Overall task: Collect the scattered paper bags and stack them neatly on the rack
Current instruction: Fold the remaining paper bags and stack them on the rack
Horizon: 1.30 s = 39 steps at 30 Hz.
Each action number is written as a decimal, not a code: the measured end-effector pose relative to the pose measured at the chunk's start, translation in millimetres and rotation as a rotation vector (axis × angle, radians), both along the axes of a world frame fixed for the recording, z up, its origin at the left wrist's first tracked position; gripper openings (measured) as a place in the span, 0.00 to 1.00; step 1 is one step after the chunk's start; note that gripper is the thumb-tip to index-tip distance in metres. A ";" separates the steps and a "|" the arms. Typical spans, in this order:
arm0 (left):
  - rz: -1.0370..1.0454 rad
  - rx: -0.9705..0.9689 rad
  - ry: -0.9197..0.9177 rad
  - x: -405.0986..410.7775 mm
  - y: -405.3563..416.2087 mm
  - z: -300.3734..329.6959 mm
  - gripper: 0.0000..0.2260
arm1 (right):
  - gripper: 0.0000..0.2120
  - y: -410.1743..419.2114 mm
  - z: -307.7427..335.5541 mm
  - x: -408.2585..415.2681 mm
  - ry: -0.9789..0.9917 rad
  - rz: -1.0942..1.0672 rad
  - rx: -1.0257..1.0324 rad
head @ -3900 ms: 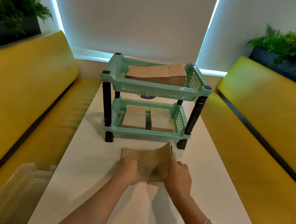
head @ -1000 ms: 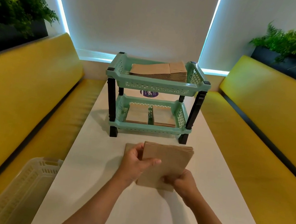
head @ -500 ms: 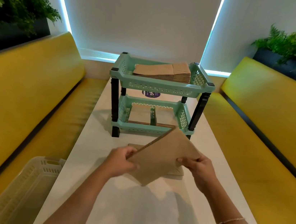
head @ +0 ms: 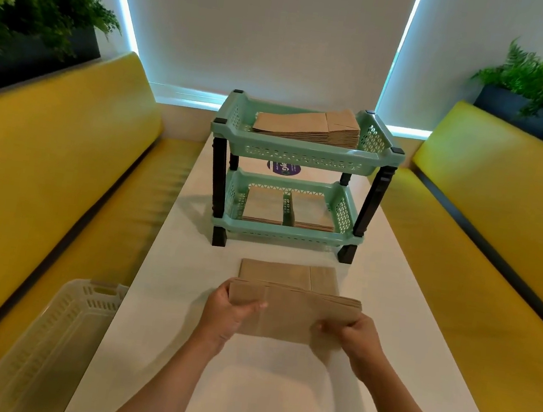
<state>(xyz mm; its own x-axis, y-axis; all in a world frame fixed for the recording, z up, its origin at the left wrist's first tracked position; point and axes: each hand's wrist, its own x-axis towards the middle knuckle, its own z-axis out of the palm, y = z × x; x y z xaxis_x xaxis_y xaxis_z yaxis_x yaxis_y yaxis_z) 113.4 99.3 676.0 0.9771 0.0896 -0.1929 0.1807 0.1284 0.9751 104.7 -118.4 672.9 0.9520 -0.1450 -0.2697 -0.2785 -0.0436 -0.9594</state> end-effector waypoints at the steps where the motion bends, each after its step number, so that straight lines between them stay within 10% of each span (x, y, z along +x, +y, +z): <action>1: -0.007 0.009 -0.010 1.4 0.4 1.3 0.16 | 0.15 -1.1 1.2 1.7 -0.013 -0.005 -0.008; 15: -0.191 0.394 0.027 4.2 10.9 3.7 0.18 | 0.14 -6.9 44.4 10.3 -0.101 0.051 -0.165; 20: -0.386 0.694 -0.133 11.4 3.7 77.3 0.11 | 0.34 18.9 151.4 9.0 -0.607 0.272 -0.954; 26: -0.505 1.056 -0.432 22.3 -23.7 159.8 0.04 | 0.35 84.3 218.0 13.0 -0.568 0.631 -1.694; 35: -0.231 0.505 -0.446 63.4 -0.8 217.0 0.16 | 0.16 64.9 302.6 46.0 -0.678 0.493 -1.559; 39: -0.223 0.601 -0.370 89.6 5.6 214.8 0.15 | 0.08 42.7 342.4 74.5 -0.756 0.383 -1.296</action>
